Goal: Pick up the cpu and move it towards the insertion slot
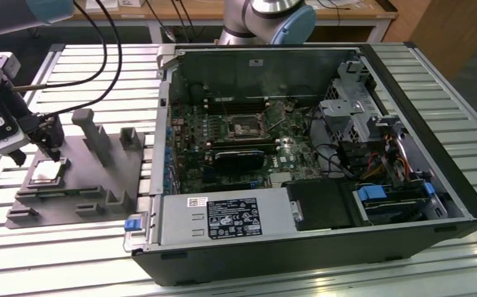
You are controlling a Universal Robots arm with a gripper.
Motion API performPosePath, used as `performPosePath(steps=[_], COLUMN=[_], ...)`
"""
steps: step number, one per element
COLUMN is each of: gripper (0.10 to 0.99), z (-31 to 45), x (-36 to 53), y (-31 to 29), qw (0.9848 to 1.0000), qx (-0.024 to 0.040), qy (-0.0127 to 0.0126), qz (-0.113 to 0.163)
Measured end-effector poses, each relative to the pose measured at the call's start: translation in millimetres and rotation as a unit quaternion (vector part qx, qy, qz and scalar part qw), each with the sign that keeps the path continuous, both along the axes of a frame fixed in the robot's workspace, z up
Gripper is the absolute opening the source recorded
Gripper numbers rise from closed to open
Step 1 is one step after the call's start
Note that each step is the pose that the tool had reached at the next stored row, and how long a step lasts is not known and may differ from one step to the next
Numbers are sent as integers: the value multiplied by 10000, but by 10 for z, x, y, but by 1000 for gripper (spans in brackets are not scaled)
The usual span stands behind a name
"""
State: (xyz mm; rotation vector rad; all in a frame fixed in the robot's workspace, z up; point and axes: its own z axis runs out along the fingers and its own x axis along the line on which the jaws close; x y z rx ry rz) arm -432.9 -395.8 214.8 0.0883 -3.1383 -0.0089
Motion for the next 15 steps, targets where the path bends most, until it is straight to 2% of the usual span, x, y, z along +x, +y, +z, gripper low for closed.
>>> performPosePath(steps=[15], gripper=[647], z=[-132], x=[-6], y=[0], qw=[10000], qx=[-16], qy=[2], qz=[0])
